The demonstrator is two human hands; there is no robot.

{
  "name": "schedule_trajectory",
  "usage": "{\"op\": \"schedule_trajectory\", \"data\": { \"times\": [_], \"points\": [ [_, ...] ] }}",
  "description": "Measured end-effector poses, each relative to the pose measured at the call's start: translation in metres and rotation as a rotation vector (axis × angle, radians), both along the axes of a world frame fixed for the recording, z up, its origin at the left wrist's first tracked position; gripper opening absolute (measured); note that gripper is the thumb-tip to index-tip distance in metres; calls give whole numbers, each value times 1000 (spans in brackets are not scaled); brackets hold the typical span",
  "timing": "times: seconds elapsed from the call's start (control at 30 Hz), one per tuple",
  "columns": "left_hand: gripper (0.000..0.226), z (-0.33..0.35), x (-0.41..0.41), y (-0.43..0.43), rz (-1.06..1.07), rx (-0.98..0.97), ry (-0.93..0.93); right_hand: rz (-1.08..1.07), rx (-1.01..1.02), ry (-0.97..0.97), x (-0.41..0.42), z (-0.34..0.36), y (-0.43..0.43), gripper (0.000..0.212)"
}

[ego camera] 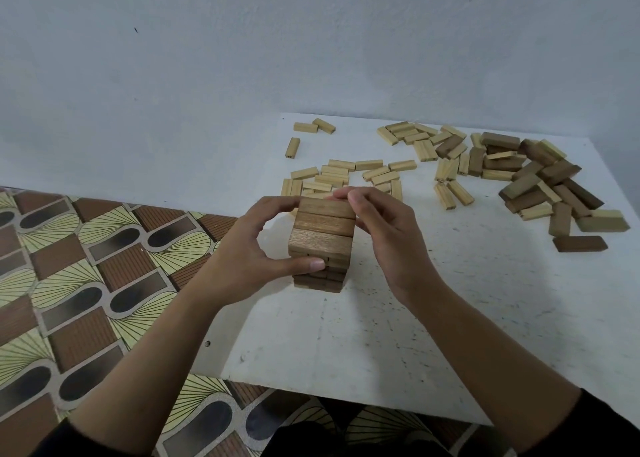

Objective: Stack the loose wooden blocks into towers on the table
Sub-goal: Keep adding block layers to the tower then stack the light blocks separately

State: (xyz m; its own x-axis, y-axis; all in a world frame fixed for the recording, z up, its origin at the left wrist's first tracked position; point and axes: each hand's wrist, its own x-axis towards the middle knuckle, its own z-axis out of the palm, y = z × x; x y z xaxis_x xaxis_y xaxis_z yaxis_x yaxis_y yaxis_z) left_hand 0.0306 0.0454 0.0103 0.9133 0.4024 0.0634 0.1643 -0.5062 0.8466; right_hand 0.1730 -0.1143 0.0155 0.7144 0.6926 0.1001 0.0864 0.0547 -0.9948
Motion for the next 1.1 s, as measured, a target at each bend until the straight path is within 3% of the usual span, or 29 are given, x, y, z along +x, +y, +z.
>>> {"op": "schedule_trajectory", "data": {
  "times": [1.1],
  "points": [
    [84,3,2,2,-43,-28,-25,25,-38,-63,2,0,-4,26]
  ]
}}
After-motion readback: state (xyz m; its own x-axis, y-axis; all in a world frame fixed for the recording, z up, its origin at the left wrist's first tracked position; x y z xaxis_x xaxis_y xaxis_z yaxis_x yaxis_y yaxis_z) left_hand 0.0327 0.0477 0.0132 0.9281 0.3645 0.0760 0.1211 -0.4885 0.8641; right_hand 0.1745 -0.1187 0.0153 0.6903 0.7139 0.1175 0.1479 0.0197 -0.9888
